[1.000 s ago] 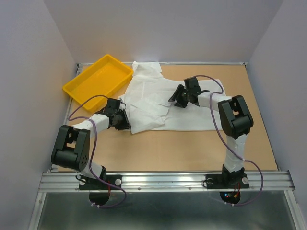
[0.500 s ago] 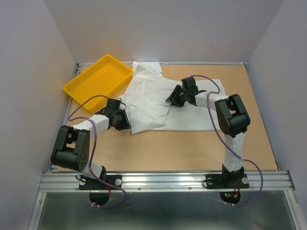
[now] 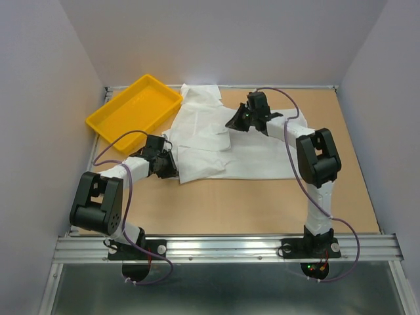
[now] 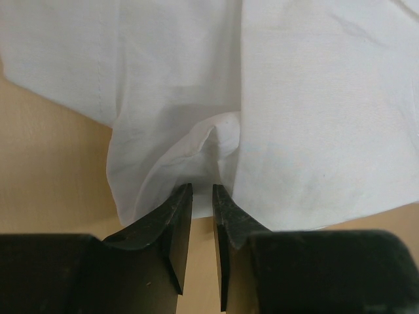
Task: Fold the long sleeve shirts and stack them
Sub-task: Fold the shirt
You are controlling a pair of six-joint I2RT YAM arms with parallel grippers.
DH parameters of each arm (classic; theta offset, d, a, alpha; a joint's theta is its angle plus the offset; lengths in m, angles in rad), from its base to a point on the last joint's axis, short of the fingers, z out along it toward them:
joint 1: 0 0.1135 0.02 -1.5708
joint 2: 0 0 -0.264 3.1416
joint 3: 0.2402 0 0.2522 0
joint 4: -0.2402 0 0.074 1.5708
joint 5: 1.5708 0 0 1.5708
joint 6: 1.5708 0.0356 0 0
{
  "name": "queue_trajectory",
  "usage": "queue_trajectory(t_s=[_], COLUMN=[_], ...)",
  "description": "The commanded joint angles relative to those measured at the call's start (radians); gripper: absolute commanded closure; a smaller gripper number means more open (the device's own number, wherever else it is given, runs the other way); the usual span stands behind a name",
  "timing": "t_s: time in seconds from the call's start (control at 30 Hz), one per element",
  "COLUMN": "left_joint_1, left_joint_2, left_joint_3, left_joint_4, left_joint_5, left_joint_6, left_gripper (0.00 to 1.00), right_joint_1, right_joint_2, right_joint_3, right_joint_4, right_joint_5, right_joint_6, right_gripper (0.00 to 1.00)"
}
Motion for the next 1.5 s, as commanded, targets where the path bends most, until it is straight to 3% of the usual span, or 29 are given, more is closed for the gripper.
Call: queue_trajectory(t_s=[0.0,0.47,0.77,1.03,1.47], left_joint_1=[0.003,0.003,0.003,0.003,0.005], left_joint_2=[0.015,0.025,0.034,0.038,0.049], left_joint_3=[-0.030,-0.024,-0.015,-0.010,0.002], left_joint_4=[-0.067,-0.073,-0.076,-0.081,-0.087], left_joint_5=[-0.019,-0.026,-0.029,-0.032,-0.036], left_joint_6=[0.029,0.036,0.040,0.038,0.033], left_gripper=[0.68,0.68,0.68,0.68,0.68], right_joint_1=[0.011,0.002,0.003,0.005,-0.021], right_joint_2=[-0.031,0.071,0.168,0.124,-0.192], right_joint_3=[0.194,0.673,0.806,0.689,0.201], right_joint_4=[0.027,0.025,0.037,0.044,-0.001], right_joint_5=[-0.010,0.041,-0.079,-0.156,-0.320], right_joint_6=[-0.063,-0.141,-0.172,-0.201,-0.204], right_gripper=[0.99,0.99,0.99,0.99,0.99])
